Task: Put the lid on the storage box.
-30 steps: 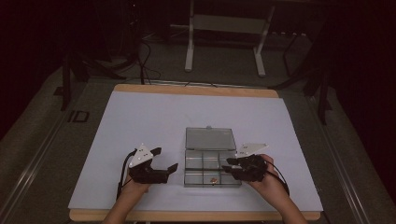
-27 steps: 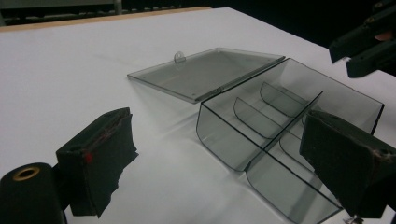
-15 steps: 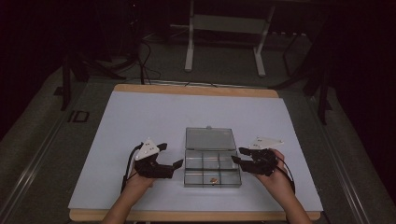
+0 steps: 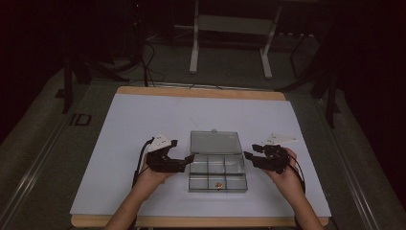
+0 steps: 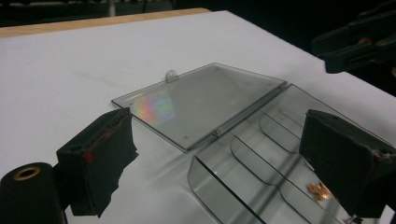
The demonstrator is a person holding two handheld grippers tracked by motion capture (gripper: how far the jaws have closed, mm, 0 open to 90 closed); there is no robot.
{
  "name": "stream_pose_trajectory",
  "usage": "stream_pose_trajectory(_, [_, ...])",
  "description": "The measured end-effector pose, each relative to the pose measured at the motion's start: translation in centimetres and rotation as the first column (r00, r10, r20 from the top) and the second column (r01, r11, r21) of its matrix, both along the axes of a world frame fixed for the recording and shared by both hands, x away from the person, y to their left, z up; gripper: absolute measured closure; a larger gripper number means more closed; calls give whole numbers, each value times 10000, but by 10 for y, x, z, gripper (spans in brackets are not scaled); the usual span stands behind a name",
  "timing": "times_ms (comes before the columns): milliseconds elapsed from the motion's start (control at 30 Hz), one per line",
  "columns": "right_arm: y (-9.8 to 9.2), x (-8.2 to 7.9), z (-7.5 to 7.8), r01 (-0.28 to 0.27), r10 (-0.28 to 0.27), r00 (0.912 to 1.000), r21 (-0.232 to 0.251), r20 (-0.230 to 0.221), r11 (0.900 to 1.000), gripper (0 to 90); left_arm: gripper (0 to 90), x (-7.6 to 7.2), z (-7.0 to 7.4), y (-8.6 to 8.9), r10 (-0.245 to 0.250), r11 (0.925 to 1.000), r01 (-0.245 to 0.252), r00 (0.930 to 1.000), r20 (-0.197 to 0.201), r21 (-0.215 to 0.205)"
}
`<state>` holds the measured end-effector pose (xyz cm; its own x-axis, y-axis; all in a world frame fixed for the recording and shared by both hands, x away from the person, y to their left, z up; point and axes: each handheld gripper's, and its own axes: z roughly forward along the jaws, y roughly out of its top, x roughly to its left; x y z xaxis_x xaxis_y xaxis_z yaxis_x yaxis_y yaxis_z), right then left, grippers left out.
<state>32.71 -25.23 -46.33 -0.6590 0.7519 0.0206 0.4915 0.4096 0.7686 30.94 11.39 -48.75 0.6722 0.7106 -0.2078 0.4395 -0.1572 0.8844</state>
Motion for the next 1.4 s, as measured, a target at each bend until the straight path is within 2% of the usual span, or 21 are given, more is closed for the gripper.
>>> stream_pose_trajectory(33, [0,2,0,71,-71,10000,57,-5,10000,514,123,2,0,-1,16,10000,-16,10000,-51,-63])
stream_pose_trajectory(133, [-1,6,1,322,-323,9995,286,34,9991,511,149,12,0,-4,330,9991,-329,9995,-16,255])
stream_pose_trajectory(200, [-1,10,1,437,-435,9990,471,-41,9979,508,149,19,0,-5,415,9990,-413,9991,-132,167])
stream_pose_trajectory(367, [0,19,1,669,-667,9978,554,-61,9962,508,179,35,-1,-9,790,9969,-789,9961,-399,58])
stream_pose_trajectory(467, [2,25,-1,790,-786,9969,527,-91,9955,508,179,42,-2,-12,1125,9937,-1122,9916,-643,87])
stream_pose_trajectory(500, [3,28,-2,818,-813,9966,509,-125,9953,508,179,46,-4,-14,1207,9927,-1203,9890,-851,103])
stream_pose_trajectory(533, [5,30,-3,874,-868,9961,486,-131,9950,508,179,48,-5,-15,1161,9932,-1158,9886,-959,85])
stream_pose_trajectory(633, [8,35,-7,930,-917,9953,463,-305,9946,512,179,55,-9,-20,1295,9908,-1245,9861,-1044,528])
stream_pose_trajectory(733, [11,42,-12,997,-964,9930,477,-678,9939,522,210,62,-13,-27,1616,9840,-1512,9800,-1157,938])
stream_pose_trajectory(833, [14,49,-19,1276,-1230,9889,520,-837,9905,514,216,70,-15,-31,1756,9798,-1602,9756,-1317,1192])
stream_pose_trajectory(900, [14,54,-23,1414,-1351,9859,594,-990,9882,505,220,74,-16,-34,1755,9807,-1602,9738,-1448,1117])
stream_pose_trajectory(1033, [17,63,-30,1478,-1359,9794,721,-1493,9864,518,249,80,-18,-37,1944,9773,-1759,9660,-1703,1180])
stream_pose_trajectory(1100, [20,67,-33,1528,-1375,9753,782,-1731,9852,523,291,82,-20,-37,1926,9780,-1729,9632,-1875,1163])
stream_pose_trajectory(1167, [24,69,-34,1571,-1406,9730,788,-1830,9844,510,291,84,-23,-36,2070,9761,-1863,9537,-2183,1116])
stream_pose_trajectory(1200, [26,70,-35,1611,-1427,9684,759,-2045,9840,505,292,85,-23,-36,2026,9778,-1835,9517,-2308,1016])
stream_pose_trajectory(1300, [30,72,-36,1698,-1515,9646,685,-2158,9831,506,298,86,-26,-36,1972,9791,-1758,9437,-2657,1021])
stream_pose_trajectory(1400, [30,73,-38,1976,-1743,9529,721,-2483,9776,507,305,87,-28,-35,1930,9804,-1706,9314,-3087,982])
